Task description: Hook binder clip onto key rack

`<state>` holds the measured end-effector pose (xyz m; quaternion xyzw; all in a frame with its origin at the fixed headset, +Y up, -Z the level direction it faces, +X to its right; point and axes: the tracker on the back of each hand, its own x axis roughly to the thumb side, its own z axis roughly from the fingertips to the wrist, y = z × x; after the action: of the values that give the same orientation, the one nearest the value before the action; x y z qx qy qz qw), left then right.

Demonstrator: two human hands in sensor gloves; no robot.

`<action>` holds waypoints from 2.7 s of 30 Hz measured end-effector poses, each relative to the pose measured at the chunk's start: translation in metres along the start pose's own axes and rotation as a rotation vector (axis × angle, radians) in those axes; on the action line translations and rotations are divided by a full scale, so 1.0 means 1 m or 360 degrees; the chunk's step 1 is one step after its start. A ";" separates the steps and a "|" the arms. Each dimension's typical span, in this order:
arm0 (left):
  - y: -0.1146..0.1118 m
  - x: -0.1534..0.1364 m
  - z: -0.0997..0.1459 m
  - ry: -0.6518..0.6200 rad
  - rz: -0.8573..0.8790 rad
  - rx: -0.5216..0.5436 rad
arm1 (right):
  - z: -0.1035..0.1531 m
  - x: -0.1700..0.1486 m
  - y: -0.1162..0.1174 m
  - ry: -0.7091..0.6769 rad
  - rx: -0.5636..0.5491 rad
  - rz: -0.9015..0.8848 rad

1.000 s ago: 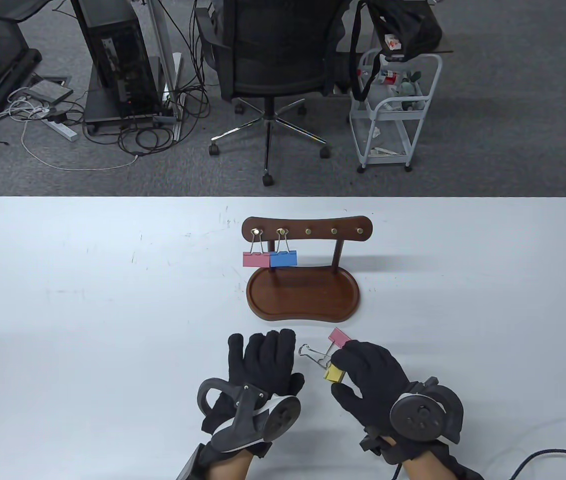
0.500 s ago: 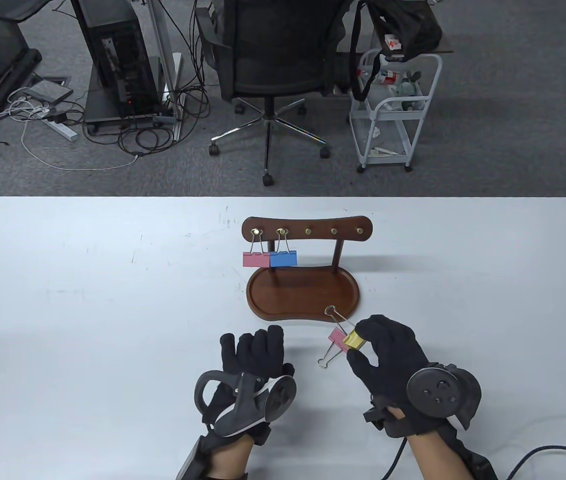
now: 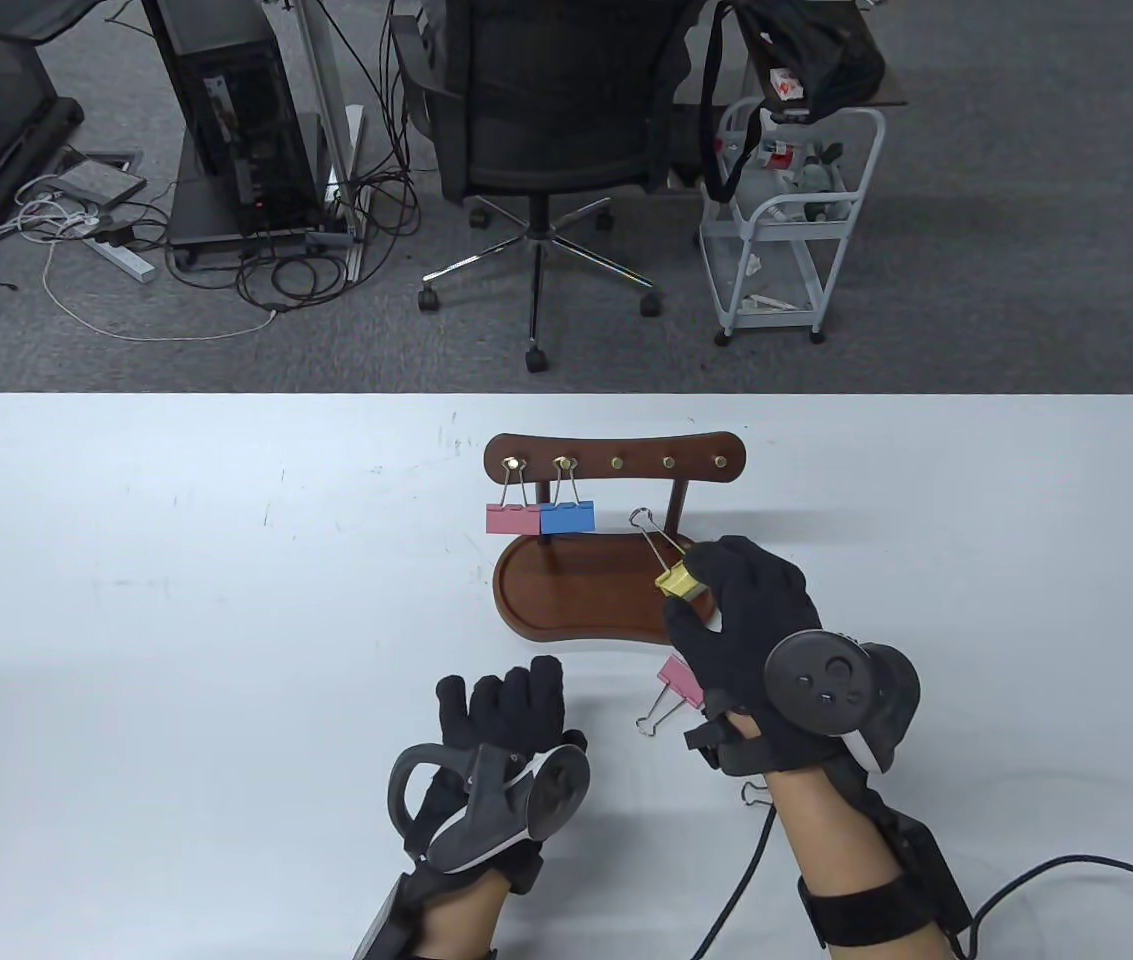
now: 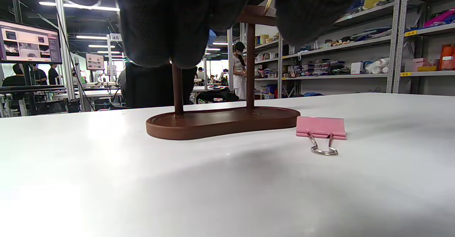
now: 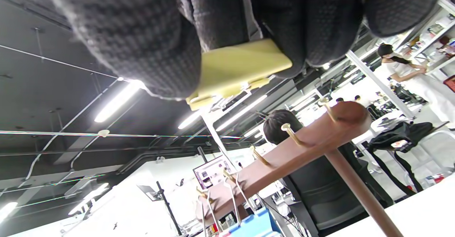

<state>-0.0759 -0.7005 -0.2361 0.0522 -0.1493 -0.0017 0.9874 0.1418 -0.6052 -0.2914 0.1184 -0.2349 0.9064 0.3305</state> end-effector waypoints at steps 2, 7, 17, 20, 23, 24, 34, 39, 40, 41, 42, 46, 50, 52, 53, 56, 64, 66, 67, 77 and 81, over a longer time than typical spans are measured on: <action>0.002 0.001 0.001 -0.0001 0.0015 0.0005 | -0.008 0.002 0.004 0.0021 -0.0002 0.0008; 0.006 0.000 0.004 0.0007 0.0033 0.0036 | -0.028 0.005 0.014 0.0095 0.0012 0.0062; 0.006 0.000 0.004 0.0000 0.0078 0.0047 | -0.050 0.001 0.033 0.0228 0.0064 0.0106; 0.006 -0.001 0.004 0.0003 0.0098 0.0043 | -0.051 0.001 0.037 0.0234 0.0071 0.0116; 0.006 -0.002 0.005 0.0007 0.0111 0.0038 | -0.051 -0.001 0.042 0.0240 0.0081 0.0144; 0.005 -0.002 0.005 0.0010 0.0116 0.0038 | -0.051 -0.002 0.044 0.0243 0.0089 0.0148; 0.005 -0.004 0.006 0.0022 0.0155 0.0041 | -0.049 -0.007 0.052 0.0246 0.0100 0.0183; 0.006 -0.006 0.006 0.0032 0.0170 0.0040 | -0.048 -0.009 0.057 0.0245 0.0100 0.0206; 0.005 -0.006 0.006 0.0033 0.0171 0.0040 | -0.048 -0.009 0.058 0.0244 0.0102 0.0205; 0.005 -0.006 0.006 0.0034 0.0173 0.0041 | -0.049 -0.008 0.059 0.0244 0.0105 0.0208; 0.005 -0.006 0.006 0.0035 0.0173 0.0041 | -0.049 -0.009 0.061 0.0241 0.0103 0.0213; 0.005 -0.007 0.006 0.0041 0.0183 0.0038 | -0.048 -0.009 0.067 0.0246 0.0108 0.0234; 0.006 -0.007 0.006 0.0046 0.0185 0.0038 | -0.048 -0.013 0.075 0.0275 0.0143 0.0268; 0.005 -0.007 0.006 0.0047 0.0188 0.0035 | -0.049 -0.015 0.079 0.0294 0.0177 0.0290; 0.005 -0.007 0.006 0.0047 0.0188 0.0034 | -0.049 -0.016 0.081 0.0297 0.0182 0.0297; 0.005 -0.008 0.006 0.0048 0.0192 0.0026 | -0.051 -0.021 0.086 0.0324 0.0199 0.0323; 0.005 -0.008 0.006 0.0049 0.0200 0.0016 | -0.052 -0.030 0.100 0.0354 0.0226 0.0342; 0.005 -0.008 0.006 0.0048 0.0200 0.0013 | -0.052 -0.031 0.102 0.0353 0.0227 0.0348; 0.005 -0.007 0.006 0.0048 0.0202 0.0012 | -0.052 -0.031 0.105 0.0354 0.0228 0.0352; 0.005 -0.006 0.006 0.0043 0.0226 0.0000 | -0.054 -0.029 0.119 0.0351 0.0263 0.0451; 0.005 -0.007 0.006 0.0048 0.0227 -0.0006 | -0.055 -0.029 0.121 0.0353 0.0266 0.0469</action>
<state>-0.0841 -0.6959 -0.2317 0.0396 -0.1376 0.0691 0.9873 0.0814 -0.6743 -0.3910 0.0091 -0.1358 0.9688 0.2072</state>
